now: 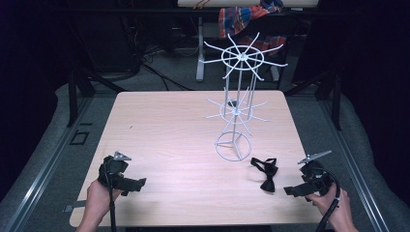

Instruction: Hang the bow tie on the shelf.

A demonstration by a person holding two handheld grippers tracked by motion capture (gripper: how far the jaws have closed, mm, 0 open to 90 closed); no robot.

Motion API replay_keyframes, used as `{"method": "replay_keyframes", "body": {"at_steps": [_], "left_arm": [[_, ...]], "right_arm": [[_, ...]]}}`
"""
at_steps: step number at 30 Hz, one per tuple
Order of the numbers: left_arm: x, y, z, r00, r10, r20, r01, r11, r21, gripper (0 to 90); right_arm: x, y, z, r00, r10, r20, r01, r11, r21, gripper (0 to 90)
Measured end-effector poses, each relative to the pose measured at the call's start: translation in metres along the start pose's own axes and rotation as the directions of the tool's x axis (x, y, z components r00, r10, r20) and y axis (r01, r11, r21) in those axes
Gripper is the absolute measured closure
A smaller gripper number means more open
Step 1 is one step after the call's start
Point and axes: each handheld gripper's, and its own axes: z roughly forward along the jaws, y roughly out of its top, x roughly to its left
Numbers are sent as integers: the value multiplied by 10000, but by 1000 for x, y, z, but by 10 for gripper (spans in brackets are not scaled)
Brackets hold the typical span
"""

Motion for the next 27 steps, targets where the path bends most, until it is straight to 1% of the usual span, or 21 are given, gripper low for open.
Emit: {"method": "replay_keyframes", "body": {"at_steps": [1,2,4,6,7,8,9,10,11,12,13,14,15,16,17,18,20,23,25,26,27], "left_arm": [[0,0,0,10000,-11,-8,11,10000,-15,0],[1,1,0,10000,1,-7,-1,10000,-19,0],[1,1,1,10000,-17,-11,17,10000,-32,0],[1,2,2,10000,3,18,-3,10000,42,0],[1,2,2,10000,15,-12,-15,10000,14,0],[1,2,3,10000,21,-10,-21,10000,1,0],[2,2,3,10000,8,26,-8,10000,17,0],[2,2,2,10000,-20,36,20,10000,9,0],[2,2,2,10000,-20,36,20,10000,9,0],[3,1,2,10000,-22,36,23,10000,-40,0],[3,1,2,10000,-22,36,23,10000,-40,0],[3,1,1,10000,-40,9,40,10000,-44,0],[3,1,1,10000,-43,-6,43,10000,-16,0],[4,1,2,10000,-23,7,23,10000,-11,0],[3,1,2,10000,-19,5,19,10000,-5,0],[3,1,2,10000,-13,-14,13,10000,31,0],[2,2,3,10000,11,31,-11,10000,32,0],[2,2,4,10000,54,10,-54,10000,37,0],[2,3,5,10000,59,9,-59,10000,71,0],[2,3,5,10000,43,13,-44,10000,82,0],[2,3,5,10000,49,9,-49,10000,77,0]], "right_arm": [[0,0,1,10000,-4,-53,4,10000,-49,89],[0,0,0,10000,-60,67,60,10000,42,90],[-1,0,0,9998,-164,123,162,9998,122,89],[0,0,-1,9999,-133,9,133,9999,21,89],[0,0,0,9998,-146,115,146,9999,10,90],[1,1,-1,9998,-159,90,159,9999,28,91],[0,1,-2,9988,-380,295,373,9991,221,91],[1,1,-1,9995,-317,87,317,9995,75,92],[1,2,-2,9988,-419,246,413,9988,246,93],[2,2,1,9996,-275,70,275,9996,39,93],[3,2,0,9994,-351,78,351,9994,82,92],[3,3,1,9993,-379,-54,379,9993,2,92],[4,4,-1,9987,-481,192,479,9988,119,84],[4,4,-1,9987,-484,170,482,9988,116,71],[4,3,1,9992,-398,-43,398,9992,-57,69],[4,3,1,9993,-358,57,359,9993,-101,68],[4,3,1,9996,-293,43,294,9994,-153,66],[4,4,0,9992,-396,3,396,9992,-96,65],[5,6,0,9977,-651,167,652,9979,-18,65],[7,6,0,9983,-566,150,568,9983,-115,65],[7,8,-2,9966,-745,341,744,9972,35,65]]}}
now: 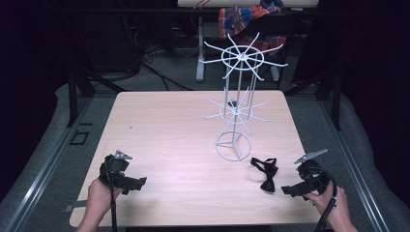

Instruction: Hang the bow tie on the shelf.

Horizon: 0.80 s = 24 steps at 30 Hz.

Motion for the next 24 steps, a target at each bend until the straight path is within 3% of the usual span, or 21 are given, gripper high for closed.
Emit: {"method": "replay_keyframes", "body": {"at_steps": [2,4,13,16,17,22,24], "left_arm": [[0,0,0,10000,23,3,-23,10000,-11,0],[0,0,0,10000,29,9,-29,10000,-6,0],[-1,1,1,10000,76,21,-76,10000,25,0],[-1,1,2,10000,76,19,-76,10000,34,0],[-1,1,2,9999,100,5,-100,9999,18,0],[-2,2,2,9999,125,3,-125,9999,22,0],[-2,2,2,9999,114,1,-114,9999,26,0]], "right_arm": [[0,2,1,9999,-110,82,110,9999,-3,65],[1,2,3,9999,-25,-139,22,9998,-204,65],[1,9,6,9997,-245,44,245,9995,-183,69],[0,12,6,9994,-325,132,328,9992,-227,69],[0,14,5,9976,-539,423,542,9985,-41,66],[3,20,11,9985,-539,-22,539,9982,-271,42],[4,22,12,9980,-630,81,632,9974,-338,26]]}}
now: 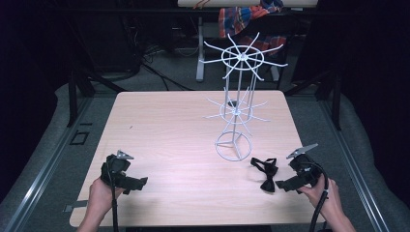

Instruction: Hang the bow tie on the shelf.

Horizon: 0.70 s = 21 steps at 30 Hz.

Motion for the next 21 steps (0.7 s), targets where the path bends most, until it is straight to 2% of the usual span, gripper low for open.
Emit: {"method": "replay_keyframes", "body": {"at_steps": [3,6,10,13,15,17,19,20,21], "left_arm": [[0,0,0,10000,-1,4,1,10000,13,0],[0,0,0,10000,14,8,-14,10000,45,0],[0,1,1,10000,13,7,-13,10000,71,0],[0,1,2,10000,42,13,-42,10000,87,0],[0,1,2,10000,28,20,-28,10000,90,0],[0,1,3,10000,27,22,-27,10000,93,0],[0,1,3,10000,24,20,-24,9999,98,0],[0,1,3,10000,25,24,-25,9999,99,0],[0,1,3,10000,25,31,-25,10000,96,0]], "right_arm": [[0,4,2,9999,-82,-79,83,9999,84,9],[-2,8,4,9996,-264,132,262,9995,168,3],[-3,13,10,9998,-214,-10,214,9998,44,2],[-3,20,15,9987,-509,63,507,9983,274,17],[-1,24,23,9990,-448,-86,450,9989,145,24],[-2,29,25,9975,-703,87,698,9964,483,56],[-1,31,29,9983,-583,-76,585,9975,405,70],[-1,34,33,9984,-544,-182,551,9978,376,105],[-1,37,34,9983,-581,-58,584,9967,569,150]]}}
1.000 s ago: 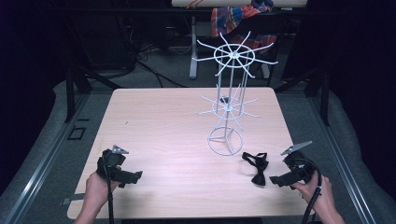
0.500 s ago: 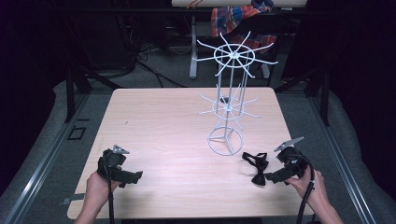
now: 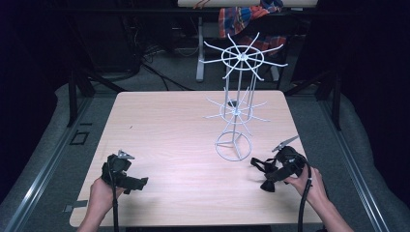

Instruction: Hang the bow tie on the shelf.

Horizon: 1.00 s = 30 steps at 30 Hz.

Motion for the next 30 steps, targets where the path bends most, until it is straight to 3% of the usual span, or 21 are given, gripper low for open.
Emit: {"method": "replay_keyframes", "body": {"at_steps": [1,2,4,5,9,16,19,22,27,28,29,30], "left_arm": [[0,0,0,10000,-1,-2,1,10000,0,0],[0,0,0,10000,0,1,0,10000,11,0],[1,-1,0,10000,-37,25,37,10000,28,0],[1,-1,0,10000,-53,35,53,10000,56,0],[1,-1,0,10000,-43,11,43,10000,77,0],[-1,-1,-2,10000,77,-5,-77,10000,11,0],[1,0,0,10000,84,7,-85,9999,114,0],[1,1,2,10000,-42,-43,42,9999,119,0],[-2,0,-2,10000,49,-35,-49,10000,20,0],[-2,-1,-3,10000,55,-47,-55,10000,-13,0],[-2,-1,-3,10000,37,-45,-37,10000,-34,0],[-2,-1,-3,10000,10,-73,-10,10000,-54,0]], "right_arm": [[1,3,4,9999,63,-96,-63,10000,50,153],[3,6,10,9999,117,-93,-116,9999,119,231],[3,9,12,9997,-22,-257,32,9992,388,272],[4,10,14,9998,-8,-212,18,9988,483,336],[3,9,16,9998,182,-47,-179,9981,588,452],[1,6,19,9995,299,-103,-291,9972,685,568],[1,7,18,9996,139,230,-159,9959,885,622],[2,8,19,9997,141,180,-156,9961,865,758],[4,7,17,9995,210,247,-227,9973,696,789],[6,5,16,9985,437,323,-443,9989,182,798],[5,6,13,9994,275,233,-284,9989,366,801],[5,7,11,9988,244,423,-261,9988,410,803]]}}
